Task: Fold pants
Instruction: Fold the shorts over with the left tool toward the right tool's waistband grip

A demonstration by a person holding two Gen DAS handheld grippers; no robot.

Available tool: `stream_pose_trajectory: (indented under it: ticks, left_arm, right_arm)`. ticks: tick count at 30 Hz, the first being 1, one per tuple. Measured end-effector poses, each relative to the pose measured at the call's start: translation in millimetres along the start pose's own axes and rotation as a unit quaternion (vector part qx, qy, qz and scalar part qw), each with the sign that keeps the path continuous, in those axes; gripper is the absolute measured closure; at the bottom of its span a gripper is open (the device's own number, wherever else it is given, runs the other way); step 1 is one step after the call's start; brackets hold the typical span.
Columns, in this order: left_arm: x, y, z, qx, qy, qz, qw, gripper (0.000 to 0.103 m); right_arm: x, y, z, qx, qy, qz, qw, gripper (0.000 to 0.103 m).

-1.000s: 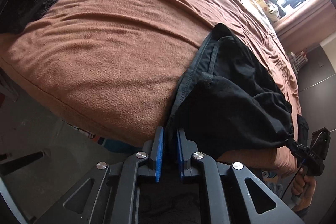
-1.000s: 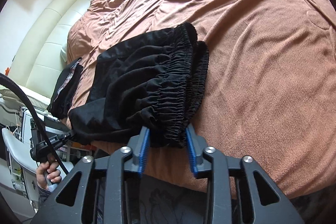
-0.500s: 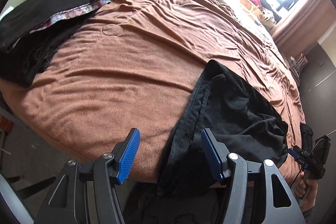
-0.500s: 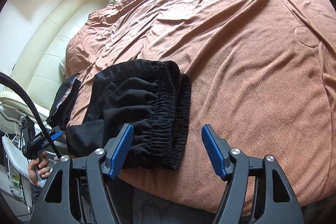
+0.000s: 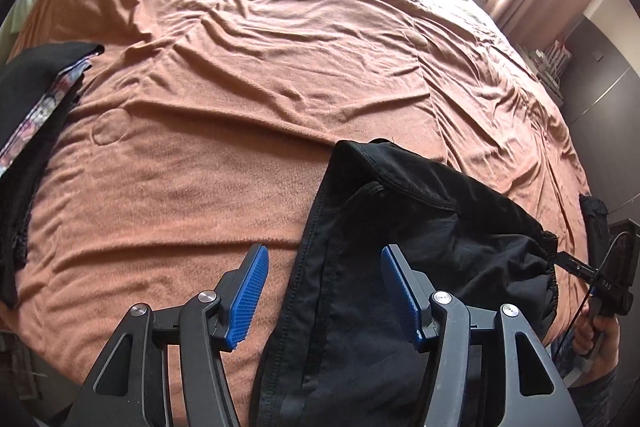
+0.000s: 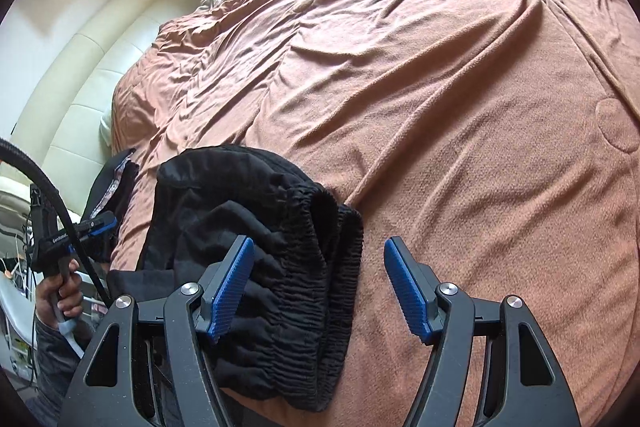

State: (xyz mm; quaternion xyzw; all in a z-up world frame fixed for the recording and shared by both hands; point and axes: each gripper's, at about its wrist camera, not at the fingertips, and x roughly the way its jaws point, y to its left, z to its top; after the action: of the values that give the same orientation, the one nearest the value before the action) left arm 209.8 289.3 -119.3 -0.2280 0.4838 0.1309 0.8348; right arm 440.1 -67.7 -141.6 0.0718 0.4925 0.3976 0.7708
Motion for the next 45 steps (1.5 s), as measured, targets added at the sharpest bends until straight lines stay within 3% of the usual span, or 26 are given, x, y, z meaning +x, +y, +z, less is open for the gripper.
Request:
stream_pose_trajectory:
  ticks: [12, 13, 15, 17, 19, 27, 32, 34, 36, 38, 39, 40, 41, 45]
  left_arm:
    - [78, -35, 42, 0.086, 0.077, 0.009, 0.9933, 0.043]
    - [83, -37, 42, 0.09, 0.081, 0.012, 0.9926, 0.047]
    - [92, -43, 42, 0.106, 0.091, 0.015, 0.9901, 0.062]
    - [100, -46, 42, 0.115, 0.098, 0.019, 0.9883, 0.092]
    - [105, -51, 44, 0.123, 0.1, 0.025, 0.987, 0.097]
    - [105, -76, 68, 0.144, 0.076, 0.022, 0.9865, 0.099]
    - [129, -83, 77, 0.148, 0.093, 0.04, 0.9837, 0.099]
    - [138, -80, 80, 0.141, 0.103, 0.045, 0.9836, 0.095]
    - [135, -77, 80, 0.135, 0.101, 0.043, 0.9848, 0.092]
    - [125, -75, 80, 0.135, 0.093, 0.044, 0.9855, 0.078]
    - [119, -73, 80, 0.136, 0.086, 0.047, 0.9858, 0.059]
    - [111, -71, 80, 0.136, 0.077, 0.05, 0.9864, 0.039]
    - [103, -69, 80, 0.135, 0.065, 0.052, 0.9873, 0.031]
    - [75, -55, 78, 0.119, 0.044, 0.037, 0.9912, 0.03]
  right_arm:
    - [30, 7, 23, -0.023, 0.006, -0.022, 0.999, 0.037]
    - [32, 8, 23, -0.025, 0.007, -0.023, 0.999, 0.04]
    - [37, 9, 23, -0.028, 0.015, -0.026, 0.999, 0.073]
    - [39, 11, 22, -0.033, 0.02, -0.035, 0.999, 0.081]
    - [38, 13, 22, -0.04, 0.017, -0.04, 0.998, 0.089]
    - [18, 10, 11, -0.021, -0.002, -0.054, 0.998, 0.093]
    - [18, 6, 9, -0.006, -0.001, -0.058, 0.998, 0.093]
    - [23, 2, 10, 0.011, 0.01, -0.054, 0.998, 0.09]
    - [19, 0, 11, 0.027, 0.007, -0.037, 0.999, 0.081]
    - [10, 0, 10, 0.026, -0.003, -0.031, 0.999, 0.072]
    - [6, -1, 9, 0.023, -0.007, -0.03, 0.999, 0.06]
    - [1, -2, 7, 0.023, -0.011, -0.027, 0.999, 0.054]
    - [-3, -2, 5, 0.025, -0.015, -0.024, 0.999, 0.046]
    - [-15, -7, -7, 0.036, -0.022, -0.012, 0.999, 0.045]
